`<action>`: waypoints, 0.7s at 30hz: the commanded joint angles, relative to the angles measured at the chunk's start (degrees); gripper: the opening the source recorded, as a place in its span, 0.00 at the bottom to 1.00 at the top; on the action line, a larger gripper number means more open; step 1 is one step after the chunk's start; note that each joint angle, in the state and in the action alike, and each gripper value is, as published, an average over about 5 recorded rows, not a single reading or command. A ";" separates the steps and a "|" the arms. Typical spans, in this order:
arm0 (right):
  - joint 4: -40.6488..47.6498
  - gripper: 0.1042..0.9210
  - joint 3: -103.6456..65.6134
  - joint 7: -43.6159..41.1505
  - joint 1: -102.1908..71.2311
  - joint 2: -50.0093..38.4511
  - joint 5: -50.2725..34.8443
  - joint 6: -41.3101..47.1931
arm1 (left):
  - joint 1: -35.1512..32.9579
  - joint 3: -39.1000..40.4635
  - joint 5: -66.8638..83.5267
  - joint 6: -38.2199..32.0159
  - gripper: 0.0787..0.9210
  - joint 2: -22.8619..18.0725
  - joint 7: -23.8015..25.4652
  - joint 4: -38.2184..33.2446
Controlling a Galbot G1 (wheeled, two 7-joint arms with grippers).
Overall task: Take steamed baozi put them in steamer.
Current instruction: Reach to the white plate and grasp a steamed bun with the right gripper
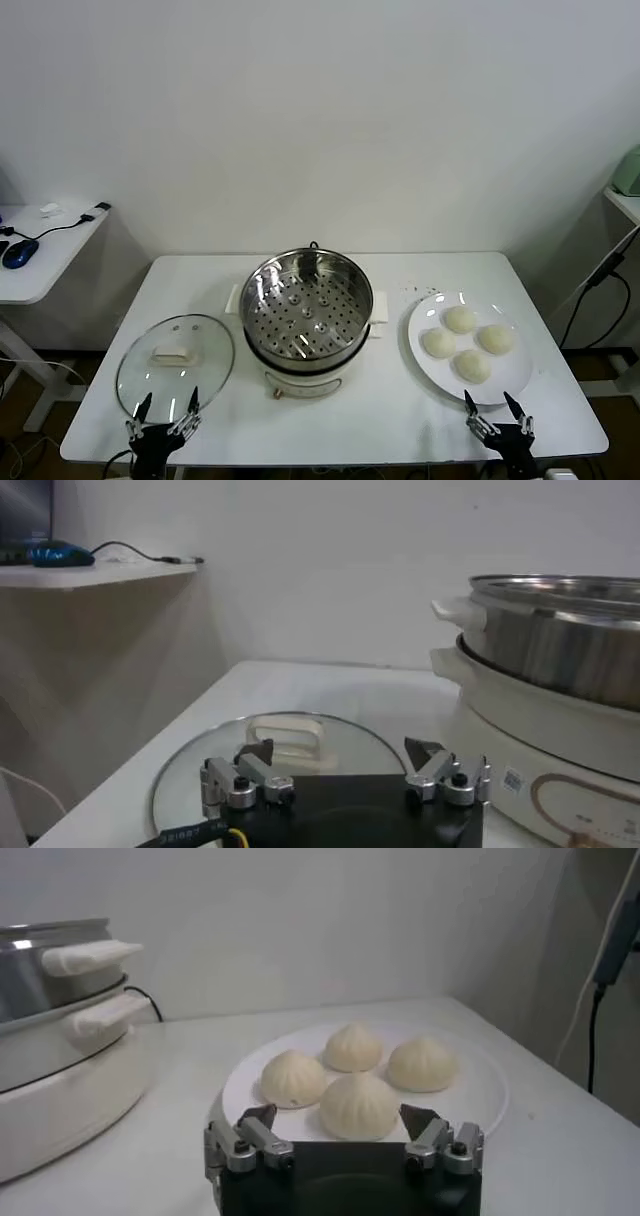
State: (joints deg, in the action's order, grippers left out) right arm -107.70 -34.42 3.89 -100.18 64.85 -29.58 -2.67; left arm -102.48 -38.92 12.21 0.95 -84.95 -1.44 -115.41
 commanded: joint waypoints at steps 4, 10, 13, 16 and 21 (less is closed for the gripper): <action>-3.69 0.88 -3.47 2.63 8.63 -2.47 -0.01 10.68 | 0.15 0.00 0.12 0.38 0.88 -0.13 0.00 -0.61; 4.26 0.88 -0.55 0.51 30.17 -13.85 1.42 17.82 | 0.95 0.22 0.39 0.70 0.88 0.35 -0.05 -0.86; 11.21 0.88 7.16 -5.63 41.98 -22.77 5.90 21.28 | 1.32 0.59 0.57 0.65 0.88 0.72 -0.09 -0.78; 16.87 0.88 19.55 -16.72 52.87 -31.94 11.43 21.74 | 1.61 1.06 0.69 0.58 0.88 1.13 -0.11 -0.66; 24.86 0.88 44.63 -43.59 73.46 -43.45 20.64 15.40 | 2.17 1.44 0.78 0.42 0.88 1.60 -0.15 -0.05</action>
State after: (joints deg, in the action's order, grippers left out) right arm -95.03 -17.16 -12.18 -58.09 40.27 -19.89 12.43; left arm -100.44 -37.61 12.94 1.37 -83.48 -1.60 -115.54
